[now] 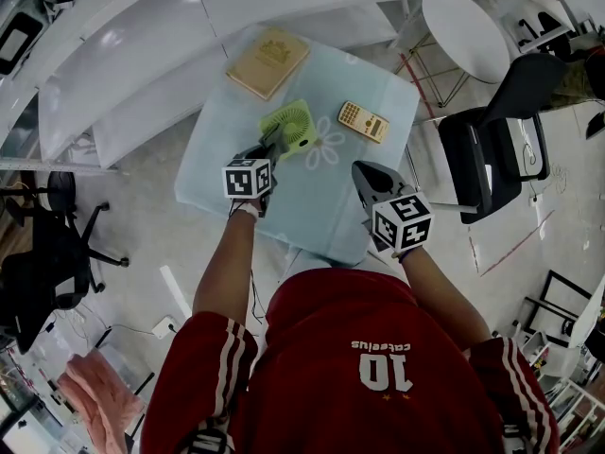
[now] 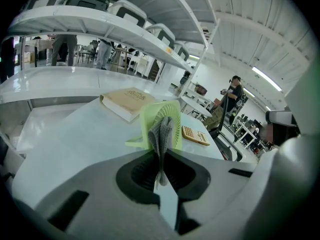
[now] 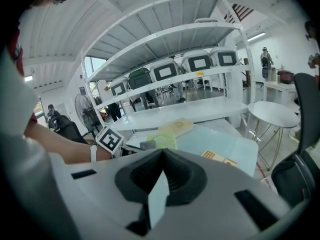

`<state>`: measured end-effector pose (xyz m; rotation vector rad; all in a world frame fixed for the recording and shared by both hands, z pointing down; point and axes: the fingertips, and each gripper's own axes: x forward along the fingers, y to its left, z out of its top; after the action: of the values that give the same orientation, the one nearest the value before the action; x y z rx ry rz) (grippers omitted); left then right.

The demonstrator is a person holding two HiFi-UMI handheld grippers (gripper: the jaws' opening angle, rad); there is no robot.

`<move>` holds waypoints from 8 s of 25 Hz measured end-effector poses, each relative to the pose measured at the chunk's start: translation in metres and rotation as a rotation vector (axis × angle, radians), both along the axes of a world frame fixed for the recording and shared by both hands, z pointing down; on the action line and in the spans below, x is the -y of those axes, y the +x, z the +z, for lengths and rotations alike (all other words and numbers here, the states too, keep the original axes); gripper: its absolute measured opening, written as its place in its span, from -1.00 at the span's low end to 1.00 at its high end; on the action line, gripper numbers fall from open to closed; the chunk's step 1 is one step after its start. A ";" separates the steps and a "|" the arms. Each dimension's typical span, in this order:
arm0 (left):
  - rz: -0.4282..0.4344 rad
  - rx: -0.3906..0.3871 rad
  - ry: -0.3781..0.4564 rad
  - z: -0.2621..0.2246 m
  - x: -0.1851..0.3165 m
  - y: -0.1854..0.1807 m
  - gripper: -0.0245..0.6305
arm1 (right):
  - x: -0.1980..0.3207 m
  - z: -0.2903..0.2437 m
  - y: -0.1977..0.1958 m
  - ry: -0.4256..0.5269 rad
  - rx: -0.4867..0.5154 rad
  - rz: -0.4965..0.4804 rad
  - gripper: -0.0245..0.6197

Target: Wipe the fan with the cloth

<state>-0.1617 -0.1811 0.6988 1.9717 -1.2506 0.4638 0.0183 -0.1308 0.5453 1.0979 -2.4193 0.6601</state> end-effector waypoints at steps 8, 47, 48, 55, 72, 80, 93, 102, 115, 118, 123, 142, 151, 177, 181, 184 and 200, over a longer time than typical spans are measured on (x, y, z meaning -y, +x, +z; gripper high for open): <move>-0.009 -0.001 0.001 0.000 -0.005 -0.007 -0.84 | -0.003 -0.001 -0.004 0.002 0.003 -0.001 -0.91; -0.030 0.018 -0.004 -0.004 -0.032 -0.027 -0.84 | -0.018 -0.006 -0.017 0.014 0.030 0.005 -0.91; -0.030 0.018 -0.004 -0.004 -0.033 -0.028 -0.84 | -0.019 -0.006 -0.018 0.015 0.032 0.005 -0.91; -0.027 0.022 -0.004 -0.005 -0.041 -0.028 -0.84 | -0.025 -0.007 -0.020 0.018 0.040 0.007 -0.91; 0.010 0.010 0.005 -0.010 -0.043 -0.009 -0.84 | -0.031 -0.011 -0.017 0.028 0.044 0.026 -0.91; 0.042 0.005 0.001 -0.007 -0.042 0.005 -0.84 | -0.030 -0.009 -0.012 0.022 0.042 0.039 -0.91; 0.069 -0.001 -0.015 -0.002 -0.033 0.025 -0.84 | -0.021 -0.006 0.000 0.005 0.044 0.055 -0.91; 0.085 -0.010 -0.029 0.006 -0.022 0.047 -0.84 | -0.013 -0.001 0.018 -0.008 0.039 0.070 -0.91; 0.095 -0.032 -0.057 0.021 -0.002 0.073 -0.84 | 0.000 0.020 0.040 -0.053 0.027 0.089 -0.91; 0.093 -0.036 -0.068 0.024 0.002 0.078 -0.84 | 0.002 0.027 0.043 -0.069 0.025 0.091 -0.91; 0.097 -0.043 -0.080 0.031 0.007 0.089 -0.84 | 0.007 0.036 0.048 -0.087 0.022 0.089 -0.91; 0.052 -0.046 -0.110 0.051 0.021 0.094 -0.84 | 0.011 0.053 0.065 -0.137 0.012 0.083 -0.91; 0.036 -0.054 -0.108 0.051 0.021 0.091 -0.84 | 0.008 0.052 0.067 -0.139 0.001 0.080 -0.91; 0.006 -0.060 -0.127 0.054 0.005 0.066 -0.84 | 0.002 0.041 0.046 -0.115 -0.005 0.053 -0.91; -0.002 -0.061 -0.127 0.053 0.004 0.059 -0.84 | 0.001 0.041 0.042 -0.114 -0.004 0.049 -0.91; -0.002 -0.052 -0.128 0.052 0.002 0.055 -0.84 | 0.000 0.040 0.041 -0.111 -0.007 0.048 -0.91; -0.017 -0.058 -0.125 0.052 -0.008 0.042 -0.84 | -0.007 0.036 0.032 -0.093 -0.014 0.043 -0.91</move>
<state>-0.1193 -0.1732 0.7508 1.8559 -1.1732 0.4622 0.0505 -0.1236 0.5814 1.1164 -2.3340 0.7681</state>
